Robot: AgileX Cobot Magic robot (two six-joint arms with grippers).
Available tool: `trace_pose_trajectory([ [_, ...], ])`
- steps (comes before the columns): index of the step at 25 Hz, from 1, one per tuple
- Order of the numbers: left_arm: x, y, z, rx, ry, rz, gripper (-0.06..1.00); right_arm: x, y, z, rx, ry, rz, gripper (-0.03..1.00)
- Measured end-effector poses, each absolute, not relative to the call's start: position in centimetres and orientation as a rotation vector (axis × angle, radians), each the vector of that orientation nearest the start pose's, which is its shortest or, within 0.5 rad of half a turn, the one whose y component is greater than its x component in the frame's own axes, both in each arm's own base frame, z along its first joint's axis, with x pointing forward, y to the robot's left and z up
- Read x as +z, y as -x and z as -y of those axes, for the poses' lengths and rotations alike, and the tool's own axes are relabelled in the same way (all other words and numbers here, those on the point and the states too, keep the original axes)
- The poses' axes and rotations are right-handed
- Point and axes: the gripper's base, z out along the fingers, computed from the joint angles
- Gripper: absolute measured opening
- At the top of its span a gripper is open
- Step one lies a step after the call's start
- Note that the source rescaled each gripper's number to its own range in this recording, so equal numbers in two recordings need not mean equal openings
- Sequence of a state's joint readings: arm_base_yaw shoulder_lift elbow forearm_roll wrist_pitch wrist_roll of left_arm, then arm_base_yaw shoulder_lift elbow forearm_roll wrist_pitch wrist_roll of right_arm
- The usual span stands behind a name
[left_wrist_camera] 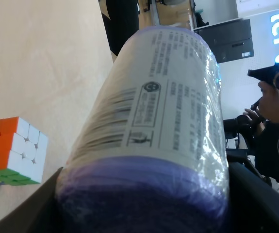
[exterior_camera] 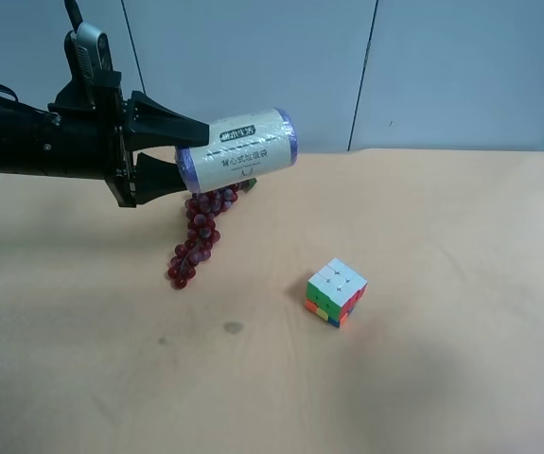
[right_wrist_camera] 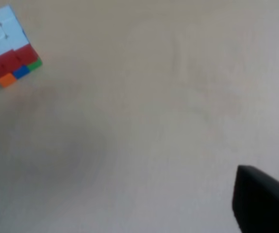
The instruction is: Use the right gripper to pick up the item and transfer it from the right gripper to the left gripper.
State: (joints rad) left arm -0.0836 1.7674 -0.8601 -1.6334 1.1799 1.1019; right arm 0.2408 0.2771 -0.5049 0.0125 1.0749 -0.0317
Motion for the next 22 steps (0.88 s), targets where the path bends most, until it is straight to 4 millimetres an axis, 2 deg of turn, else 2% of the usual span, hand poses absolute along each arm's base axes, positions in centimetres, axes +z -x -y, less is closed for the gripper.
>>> trace_pose_trajectory([
  [5, 20.2, -30.0, 10.9, -1.693, -0.086, -2.241, 0.01, 27.4, -3.4, -0.9, 0.121, 0.314, -2.303, 0.84],
  [10, 20.2, -30.0, 10.9, -1.692, -0.087, -2.24, 0.01, 27.6, -2.1, -0.5, 0.106, 0.287, -2.216, 0.84],
  [16, 20.2, -30.0, 10.9, -1.685, -0.103, -2.234, 0.01, 27.7, 0.4, 0.2, -0.013, 0.059, -2.064, 0.84],
  [22, 20.2, -30.0, 10.9, -1.68, -0.113, -2.231, 0.01, 27.7, 0.6, 0.1, -0.063, -0.022, -2.052, 0.82],
])
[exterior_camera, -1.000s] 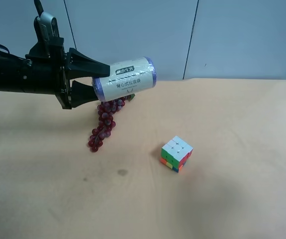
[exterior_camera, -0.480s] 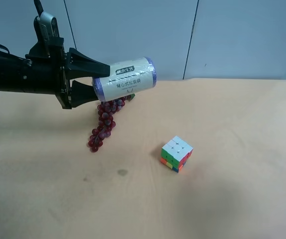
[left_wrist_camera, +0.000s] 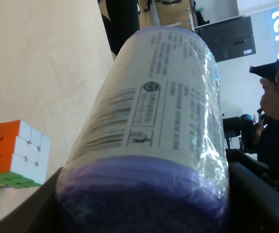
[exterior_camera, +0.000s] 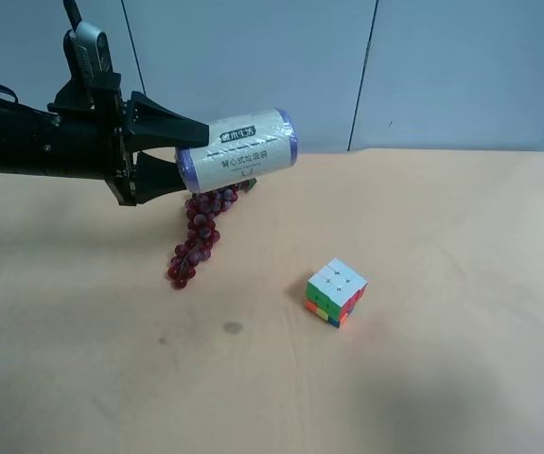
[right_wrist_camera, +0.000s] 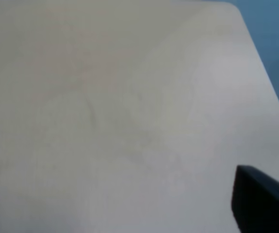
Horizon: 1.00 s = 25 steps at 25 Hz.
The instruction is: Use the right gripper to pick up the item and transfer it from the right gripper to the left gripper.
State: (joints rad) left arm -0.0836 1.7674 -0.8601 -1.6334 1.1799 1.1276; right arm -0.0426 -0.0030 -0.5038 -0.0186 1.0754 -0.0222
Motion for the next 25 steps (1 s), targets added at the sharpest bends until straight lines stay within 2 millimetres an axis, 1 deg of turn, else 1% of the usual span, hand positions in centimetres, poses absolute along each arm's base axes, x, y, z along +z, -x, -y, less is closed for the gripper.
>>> trace_pose_trajectory([
  [4, 20.2, -29.9, 10.9, -1.678, -0.117, -2.232, 0.01, 27.7, 0.6, 0.1, -0.063, -0.022, -2.052, 0.81],
  [6, 20.4, -30.1, 10.9, -1.659, -0.165, -2.246, 0.01, 27.7, 0.6, 0.1, -0.063, -0.022, -2.052, 0.81],
  [8, 21.1, -30.6, 11.0, -1.631, -0.23, -2.277, 0.01, 27.7, 0.6, 0.1, -0.063, -0.022, -2.052, 0.81],
  [12, 23.2, -32.1, 10.9, -1.519, -0.37, -2.375, 0.01, 27.7, 0.6, 0.1, -0.063, -0.022, -2.052, 0.81],
  [15, 24.5, -33.2, 10.3, -1.329, -0.415, -2.507, 0.01, 27.7, 0.6, 0.1, -0.063, -0.022, -2.052, 0.81],
  [20, 26.1, -34.9, 8.5, -0.933, -0.406, -2.692, 0.01, 27.7, 0.6, 0.1, -0.063, -0.022, -2.052, 0.81],
  [22, 26.4, -35.2, 7.8, -0.788, -0.378, -2.752, 0.0, 27.7, 0.6, 0.1, -0.063, -0.022, -2.052, 0.81],
  [25, 26.1, -35.3, 6.3, -0.548, -0.33, -2.852, 0.0, 27.7, 0.6, 0.1, -0.063, -0.022, -2.052, 0.81],
])
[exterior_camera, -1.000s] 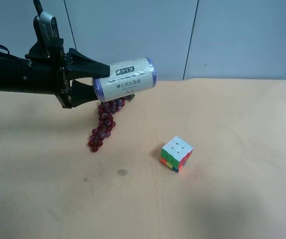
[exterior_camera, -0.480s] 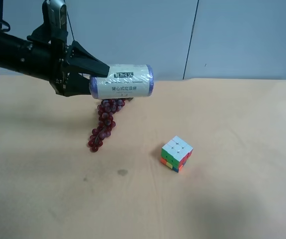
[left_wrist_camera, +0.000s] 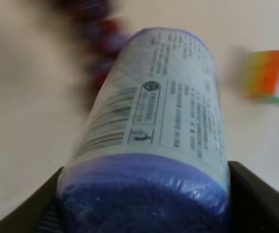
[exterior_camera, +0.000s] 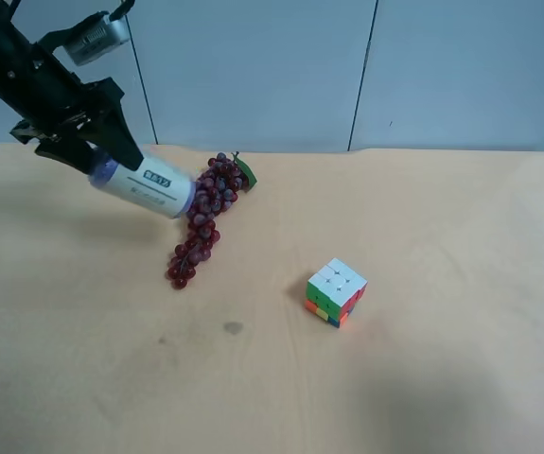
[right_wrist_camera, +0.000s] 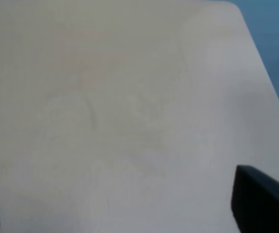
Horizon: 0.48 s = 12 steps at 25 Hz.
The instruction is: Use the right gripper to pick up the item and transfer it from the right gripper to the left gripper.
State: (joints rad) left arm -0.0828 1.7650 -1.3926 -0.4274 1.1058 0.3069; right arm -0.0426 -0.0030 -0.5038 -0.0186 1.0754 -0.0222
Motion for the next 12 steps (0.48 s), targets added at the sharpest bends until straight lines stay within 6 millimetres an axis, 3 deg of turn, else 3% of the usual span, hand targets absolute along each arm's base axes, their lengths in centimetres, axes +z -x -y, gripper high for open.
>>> trace_pose_trajectory([
  [6, 25.5, -35.4, 4.4, -0.24, -0.208, -2.938, 0.0, 27.7, 0.6, 0.1, -0.063, -0.022, -2.052, 0.81],
  [12, 25.0, -35.3, 4.1, -0.153, -0.188, -2.982, 0.0, 27.7, 0.6, 0.1, -0.063, -0.022, -2.052, 0.81],
])
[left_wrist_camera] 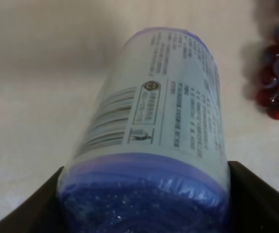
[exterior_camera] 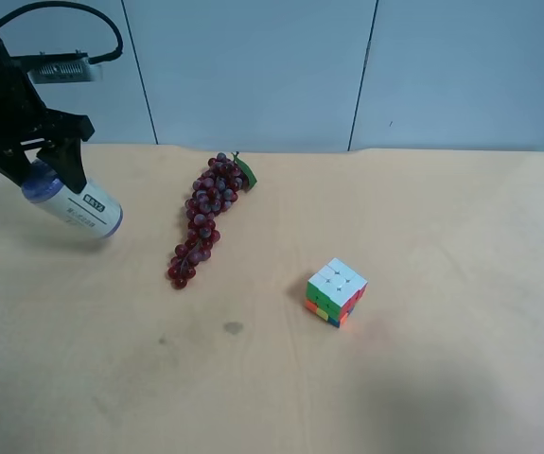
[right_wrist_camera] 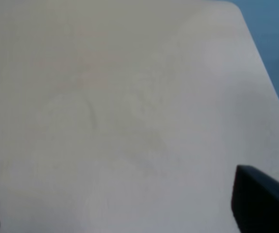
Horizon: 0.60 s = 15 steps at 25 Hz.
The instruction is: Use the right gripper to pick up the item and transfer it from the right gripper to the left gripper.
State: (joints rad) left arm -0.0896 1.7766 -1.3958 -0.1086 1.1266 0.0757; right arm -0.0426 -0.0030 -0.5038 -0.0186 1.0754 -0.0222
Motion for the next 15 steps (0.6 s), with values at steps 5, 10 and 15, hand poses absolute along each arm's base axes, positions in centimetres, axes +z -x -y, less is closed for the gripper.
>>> trace_pose_trajectory([
  [5, 23.1, -35.7, 5.4, -0.062, -0.265, -3.042, 0.0, 27.7, 0.6, 0.1, -0.063, -0.022, -2.052, 0.81],
  [10, 22.0, -36.1, 6.1, -0.026, -0.28, -3.045, 0.0, 27.7, 0.6, 0.1, -0.063, -0.022, -2.052, 0.81],
  [15, 20.1, -36.2, 5.9, 0.032, -0.304, -3.135, 0.0, 27.7, 0.6, 0.1, -0.063, -0.022, -2.052, 0.81],
])
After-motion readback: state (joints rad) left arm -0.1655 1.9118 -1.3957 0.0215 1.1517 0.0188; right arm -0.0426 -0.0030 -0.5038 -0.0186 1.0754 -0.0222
